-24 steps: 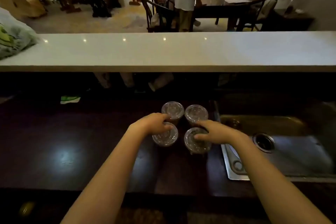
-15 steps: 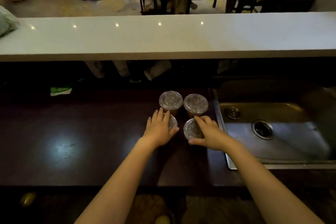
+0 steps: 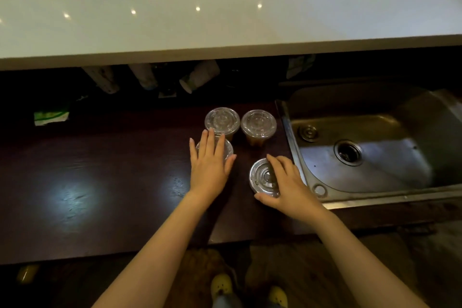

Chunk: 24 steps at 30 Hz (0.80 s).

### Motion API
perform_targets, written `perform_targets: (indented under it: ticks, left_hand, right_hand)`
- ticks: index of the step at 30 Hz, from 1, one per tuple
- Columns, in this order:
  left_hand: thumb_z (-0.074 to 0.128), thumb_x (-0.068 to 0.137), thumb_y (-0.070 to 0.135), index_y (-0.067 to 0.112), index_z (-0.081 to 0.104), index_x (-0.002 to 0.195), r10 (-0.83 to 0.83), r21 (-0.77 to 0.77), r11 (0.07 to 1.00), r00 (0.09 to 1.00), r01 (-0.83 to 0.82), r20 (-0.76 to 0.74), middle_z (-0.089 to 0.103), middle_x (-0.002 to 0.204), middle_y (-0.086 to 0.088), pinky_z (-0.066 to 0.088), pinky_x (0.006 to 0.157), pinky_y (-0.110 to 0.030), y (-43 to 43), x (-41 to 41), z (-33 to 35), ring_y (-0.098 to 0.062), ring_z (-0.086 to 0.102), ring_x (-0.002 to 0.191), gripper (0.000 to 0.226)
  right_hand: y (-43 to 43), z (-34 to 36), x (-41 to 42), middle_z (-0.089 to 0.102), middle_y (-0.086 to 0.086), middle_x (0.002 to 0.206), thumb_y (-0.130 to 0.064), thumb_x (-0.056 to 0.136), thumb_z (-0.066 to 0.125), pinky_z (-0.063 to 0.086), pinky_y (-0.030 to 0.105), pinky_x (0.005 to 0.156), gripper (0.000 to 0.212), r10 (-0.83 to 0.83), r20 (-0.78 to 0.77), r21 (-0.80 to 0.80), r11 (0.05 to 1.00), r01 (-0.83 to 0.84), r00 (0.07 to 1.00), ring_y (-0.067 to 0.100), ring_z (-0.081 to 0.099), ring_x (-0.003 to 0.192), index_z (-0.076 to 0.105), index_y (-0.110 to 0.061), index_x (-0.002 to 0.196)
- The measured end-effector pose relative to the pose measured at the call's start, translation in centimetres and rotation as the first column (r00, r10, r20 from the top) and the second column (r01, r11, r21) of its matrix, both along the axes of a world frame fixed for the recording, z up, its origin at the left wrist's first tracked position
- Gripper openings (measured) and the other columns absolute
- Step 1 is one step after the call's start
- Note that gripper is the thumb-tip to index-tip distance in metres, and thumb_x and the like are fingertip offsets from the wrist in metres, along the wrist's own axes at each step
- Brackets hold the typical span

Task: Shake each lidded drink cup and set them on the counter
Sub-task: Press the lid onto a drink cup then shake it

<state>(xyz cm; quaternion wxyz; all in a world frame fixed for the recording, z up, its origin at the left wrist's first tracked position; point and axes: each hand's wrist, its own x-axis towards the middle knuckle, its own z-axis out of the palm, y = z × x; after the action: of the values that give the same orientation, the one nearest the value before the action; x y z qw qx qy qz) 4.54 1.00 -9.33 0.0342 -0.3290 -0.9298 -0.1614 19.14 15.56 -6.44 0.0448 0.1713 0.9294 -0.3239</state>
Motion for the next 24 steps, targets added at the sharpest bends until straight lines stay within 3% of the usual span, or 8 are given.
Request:
perform_targets:
  ticks: [2,5,7,10,17,21,24]
  left_hand:
    - [0.024,0.096,0.038,0.008,0.037,0.142,-0.011,0.257,0.966,1.000,0.014,-0.012,0.032,0.151,-0.011,0.000,0.118,-0.042,0.4,2.0,-0.1,-0.021,0.018,0.144,0.056]
    - [0.028,0.098,0.032,0.015,0.033,0.143,-0.132,0.514,0.858,0.971,0.011,0.200,0.025,0.152,0.005,0.008,0.119,-0.026,1.7,6.4,-0.3,-0.007,0.014,0.144,0.049]
    - [0.026,0.097,0.037,0.018,0.028,0.145,-0.170,0.546,0.837,0.928,-0.042,0.331,0.018,0.152,0.011,0.009,0.116,-0.017,2.9,8.8,-0.9,-0.001,0.010,0.144,0.051]
    - [0.028,0.099,0.032,0.020,0.028,0.145,-0.132,0.579,0.790,0.864,-0.205,0.485,0.017,0.151,0.016,0.015,0.115,-0.016,4.3,10.4,-1.9,0.002,0.015,0.142,0.048]
    - [0.031,0.097,0.019,0.011,0.039,0.140,-0.114,0.628,0.720,0.841,-0.296,0.528,0.036,0.141,0.007,0.023,0.104,-0.003,4.8,10.7,-2.4,0.007,0.032,0.129,0.044]
    - [0.032,0.097,0.020,0.015,0.041,0.137,-0.154,0.660,0.697,0.841,-0.280,0.519,0.040,0.140,0.006,0.027,0.105,-0.008,4.9,10.5,-2.4,0.015,0.034,0.127,0.041]
    - [0.030,0.097,0.035,0.027,0.040,0.135,-0.241,0.663,0.682,0.761,-0.308,0.602,0.043,0.143,0.005,0.031,0.112,-0.028,4.5,9.8,-2.4,-0.001,0.038,0.133,0.040]
  right_hand:
    - [-0.4,-0.3,1.2,0.008,-0.008,0.150,-0.054,0.080,0.062,0.023,0.025,0.108,0.094,0.000,0.005,0.000,1.000,0.000,1.000,0.011,0.014,0.138,0.005,-0.026,0.149]
    - [-0.1,-0.7,1.8,-0.002,-0.015,0.156,-0.050,0.091,0.046,0.012,0.022,0.108,0.075,-0.058,-0.028,-0.104,0.993,0.055,0.998,-0.002,0.003,0.137,0.003,-0.031,0.149]
    - [0.6,-1.1,1.5,0.001,-0.018,0.156,-0.042,0.097,0.035,0.010,0.021,0.110,0.059,-0.115,-0.106,-0.136,0.986,0.100,0.988,-0.007,0.001,0.137,0.007,-0.033,0.148]
    - [1.0,-2.0,0.9,0.009,-0.022,0.152,-0.029,0.101,0.030,0.012,0.018,0.115,0.047,-0.083,-0.176,-0.160,0.986,0.054,0.981,-0.009,0.006,0.140,0.012,-0.035,0.145]
    - [1.3,-3.7,0.7,0.026,-0.012,0.148,-0.026,0.096,0.029,0.018,0.009,0.111,0.048,-0.109,-0.275,-0.260,0.965,0.035,0.955,-0.004,0.023,0.138,0.027,-0.023,0.144]
    - [1.3,-4.0,0.8,0.032,-0.009,0.147,-0.026,0.097,0.029,0.022,0.009,0.110,0.047,-0.142,-0.307,-0.310,0.950,0.042,0.941,0.000,0.028,0.137,0.033,-0.018,0.143]
    - [0.8,-4.0,0.9,0.031,-0.008,0.149,-0.032,0.097,0.027,0.021,0.010,0.111,0.049,-0.190,-0.292,-0.328,0.940,0.088,0.937,0.000,0.026,0.138,0.031,-0.018,0.144]
